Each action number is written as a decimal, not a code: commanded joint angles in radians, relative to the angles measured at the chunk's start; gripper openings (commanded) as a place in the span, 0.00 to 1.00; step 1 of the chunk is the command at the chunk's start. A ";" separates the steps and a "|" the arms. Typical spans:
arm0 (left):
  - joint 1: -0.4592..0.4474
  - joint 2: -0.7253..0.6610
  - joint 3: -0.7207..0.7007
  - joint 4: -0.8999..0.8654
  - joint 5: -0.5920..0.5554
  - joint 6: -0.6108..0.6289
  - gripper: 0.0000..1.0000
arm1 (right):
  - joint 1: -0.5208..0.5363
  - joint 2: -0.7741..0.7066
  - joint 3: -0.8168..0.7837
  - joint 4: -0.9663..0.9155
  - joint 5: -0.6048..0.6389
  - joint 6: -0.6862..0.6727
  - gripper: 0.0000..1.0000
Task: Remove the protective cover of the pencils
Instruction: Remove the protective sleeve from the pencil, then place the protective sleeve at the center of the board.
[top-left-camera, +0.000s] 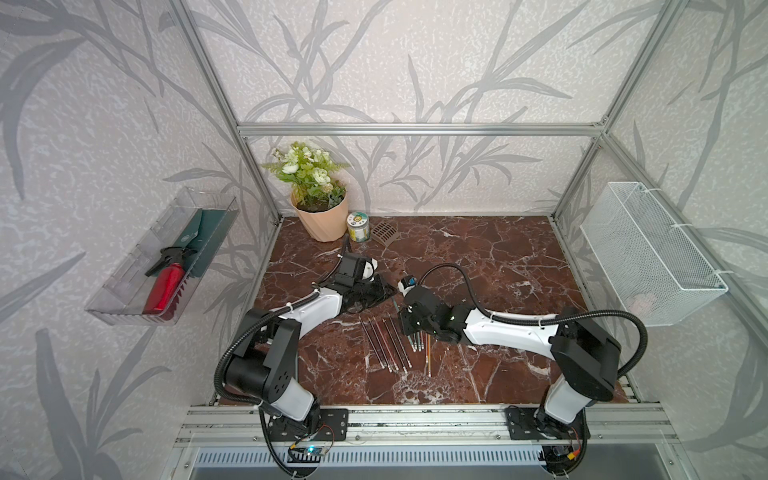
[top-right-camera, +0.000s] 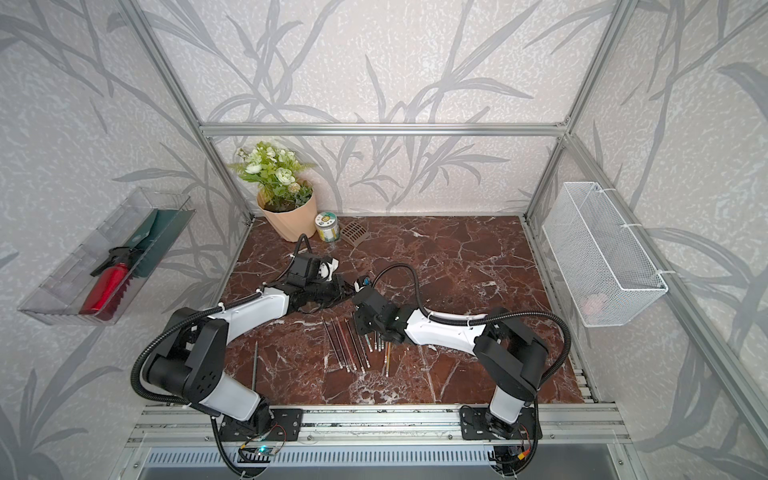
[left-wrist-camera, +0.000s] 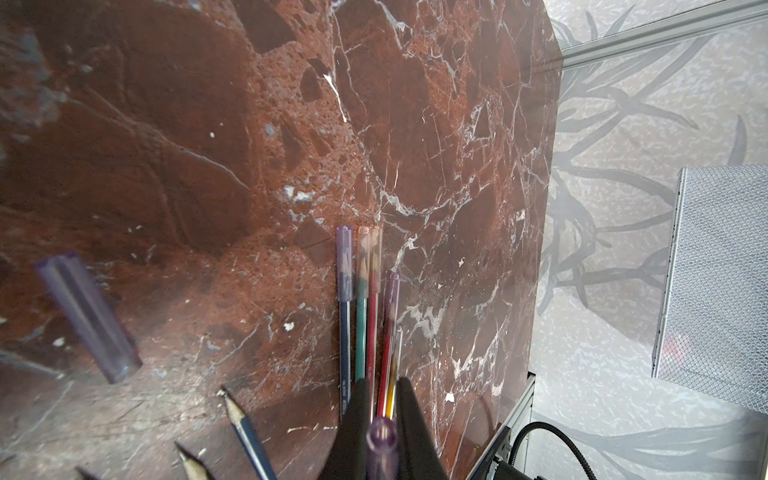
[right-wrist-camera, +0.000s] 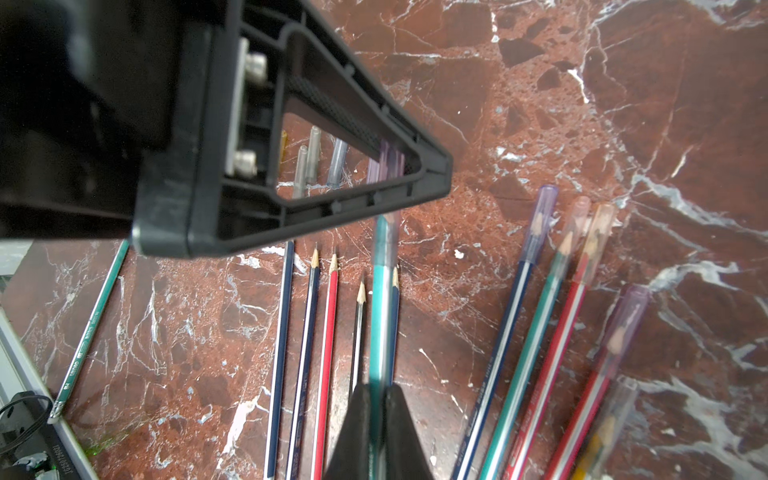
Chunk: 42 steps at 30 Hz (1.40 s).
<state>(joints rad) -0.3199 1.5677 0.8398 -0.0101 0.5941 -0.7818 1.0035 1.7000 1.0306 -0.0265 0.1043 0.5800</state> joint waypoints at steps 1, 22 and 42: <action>0.027 -0.013 0.014 0.009 -0.085 0.027 0.00 | 0.012 -0.039 -0.025 -0.049 0.003 0.006 0.00; 0.073 -0.116 -0.029 0.007 -0.282 -0.039 0.00 | 0.089 -0.046 -0.081 0.014 0.052 0.051 0.00; 0.056 0.019 0.088 -0.109 -0.200 -0.010 0.00 | 0.066 -0.026 -0.095 -0.061 0.138 0.164 0.00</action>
<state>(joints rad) -0.2562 1.5707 0.8852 -0.0677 0.3847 -0.8124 1.0847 1.6543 0.9279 -0.0559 0.2340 0.7197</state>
